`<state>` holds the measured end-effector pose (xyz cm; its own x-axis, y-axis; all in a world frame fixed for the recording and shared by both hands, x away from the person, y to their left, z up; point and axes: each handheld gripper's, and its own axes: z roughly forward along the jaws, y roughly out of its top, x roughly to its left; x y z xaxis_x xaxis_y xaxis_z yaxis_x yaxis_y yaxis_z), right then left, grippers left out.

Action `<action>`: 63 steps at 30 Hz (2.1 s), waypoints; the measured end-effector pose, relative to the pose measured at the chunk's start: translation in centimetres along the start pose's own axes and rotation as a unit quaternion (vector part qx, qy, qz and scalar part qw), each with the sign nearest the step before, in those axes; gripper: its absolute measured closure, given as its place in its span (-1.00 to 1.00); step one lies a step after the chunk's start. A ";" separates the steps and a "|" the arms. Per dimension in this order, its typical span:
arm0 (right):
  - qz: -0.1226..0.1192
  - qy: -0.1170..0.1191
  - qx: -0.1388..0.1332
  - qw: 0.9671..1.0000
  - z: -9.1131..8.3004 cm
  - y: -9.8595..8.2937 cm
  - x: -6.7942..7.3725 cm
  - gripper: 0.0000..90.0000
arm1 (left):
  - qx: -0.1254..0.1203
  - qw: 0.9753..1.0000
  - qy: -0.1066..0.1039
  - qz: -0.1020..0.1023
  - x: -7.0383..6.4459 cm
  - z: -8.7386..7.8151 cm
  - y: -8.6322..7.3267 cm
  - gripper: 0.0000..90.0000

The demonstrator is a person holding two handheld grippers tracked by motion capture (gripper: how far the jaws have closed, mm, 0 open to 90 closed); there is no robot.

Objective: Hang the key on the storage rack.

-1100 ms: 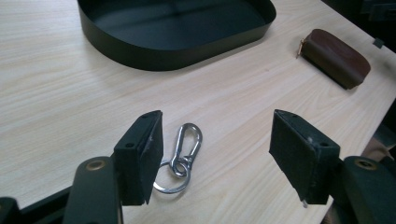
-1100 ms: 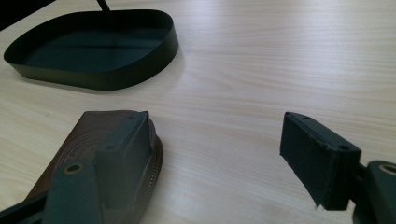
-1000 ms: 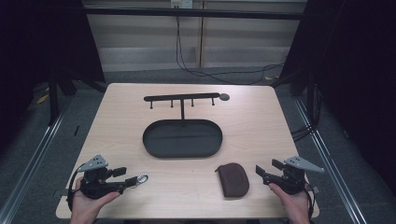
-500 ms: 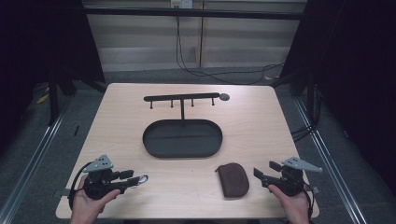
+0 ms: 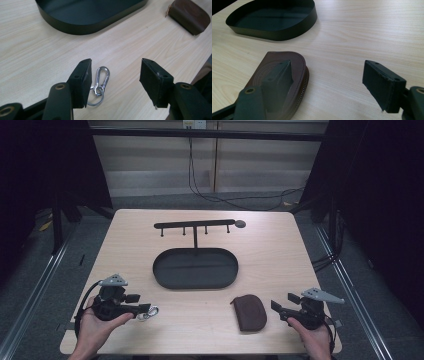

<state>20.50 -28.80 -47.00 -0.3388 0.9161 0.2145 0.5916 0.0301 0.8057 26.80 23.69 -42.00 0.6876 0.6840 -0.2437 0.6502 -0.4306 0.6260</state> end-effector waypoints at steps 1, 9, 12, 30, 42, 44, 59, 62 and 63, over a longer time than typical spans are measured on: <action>0.000 0.000 0.000 1.000 0.0 0.0 0.0 -0.47 | 0.000 1.000 0.000 0.000 0.0 0.0 0.0 -0.04; -0.004 0.006 0.005 1.000 0.1 0.0 0.0 -0.47 | 0.032 0.999 0.019 0.034 -0.7 0.4 1.5 0.01; -0.002 0.005 0.006 1.000 0.1 0.0 0.1 -0.47 | 0.051 0.997 0.021 0.047 -0.6 0.6 1.8 0.11; -0.006 0.017 0.023 1.000 0.4 0.0 0.2 -0.47 | 0.152 0.985 -0.013 0.080 0.1 3.4 2.6 0.39; -0.007 0.020 0.030 0.999 0.5 0.0 0.3 -0.47 | 0.205 0.975 -0.017 0.087 0.9 5.5 2.6 0.45; -0.007 0.021 0.030 0.999 0.5 0.0 0.3 -0.47 | 0.207 0.974 -0.016 0.087 0.9 5.6 2.6 0.45; -0.009 0.025 0.033 0.999 0.6 -0.1 0.3 -0.47 | 0.247 0.962 -0.008 0.117 1.1 7.4 2.2 0.55; -0.009 0.026 0.034 0.999 0.6 -0.1 0.3 -0.47 | 0.249 0.961 -0.007 0.122 1.0 7.6 2.2 0.54; -0.009 0.026 0.034 0.999 0.6 -0.1 0.3 -0.47 | 0.249 0.961 -0.007 0.122 1.0 7.6 2.2 0.54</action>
<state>20.79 -28.27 -47.31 -0.3857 0.8935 0.2300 0.6326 0.0747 0.7709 31.34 18.98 -46.52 0.8411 0.5205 -0.1471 0.5409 -0.8080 0.2337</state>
